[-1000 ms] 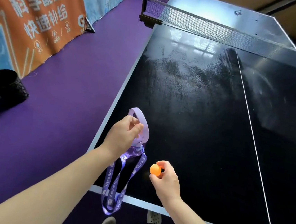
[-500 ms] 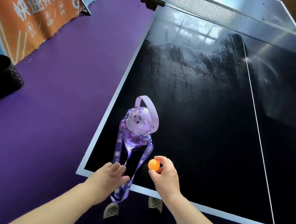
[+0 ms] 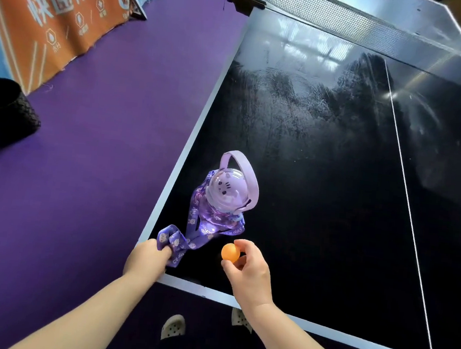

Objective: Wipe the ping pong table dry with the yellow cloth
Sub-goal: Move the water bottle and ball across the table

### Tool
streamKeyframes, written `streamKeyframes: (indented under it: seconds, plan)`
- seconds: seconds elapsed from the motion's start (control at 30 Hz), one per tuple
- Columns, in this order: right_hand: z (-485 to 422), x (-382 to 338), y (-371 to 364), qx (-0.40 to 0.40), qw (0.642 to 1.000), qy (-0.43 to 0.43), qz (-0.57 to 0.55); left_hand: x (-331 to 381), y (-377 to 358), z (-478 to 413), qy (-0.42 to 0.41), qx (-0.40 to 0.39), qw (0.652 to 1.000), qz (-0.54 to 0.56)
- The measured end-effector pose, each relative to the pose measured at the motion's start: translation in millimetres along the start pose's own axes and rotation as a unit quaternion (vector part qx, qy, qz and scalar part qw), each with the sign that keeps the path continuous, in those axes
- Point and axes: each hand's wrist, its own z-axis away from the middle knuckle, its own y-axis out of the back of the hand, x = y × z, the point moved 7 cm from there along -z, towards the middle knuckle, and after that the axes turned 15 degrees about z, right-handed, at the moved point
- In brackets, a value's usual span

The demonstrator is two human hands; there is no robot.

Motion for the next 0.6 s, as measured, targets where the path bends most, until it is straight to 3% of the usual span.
streamKeyframes:
  seconds: [0.13, 0.23, 0.33, 0.5, 0.6]
  plan:
    - [-4, -17, -12, -0.012, 0.999, 0.029, 0.024, -11, 4, -3, 0.049, 0.056, 0.985, 0.158]
    - [-7, -30, -20, -0.006, 0.996, 0.063, 0.062, -10, 20, 1, 0.026, 0.136, 0.973, 0.184]
    - [-7, -39, -27, -0.003, 0.992, 0.08, 0.094, -3, 27, 8, -0.03, 0.15, 0.955, 0.254]
    - [-9, -52, -41, -0.037, 0.99, 0.076, 0.114, 19, 38, 21, -0.16, 0.168, 0.956, 0.179]
    - [-11, -58, -49, -0.052, 0.985, 0.09, 0.14, 25, 26, 21, -0.186, 0.111, 0.97, 0.109]
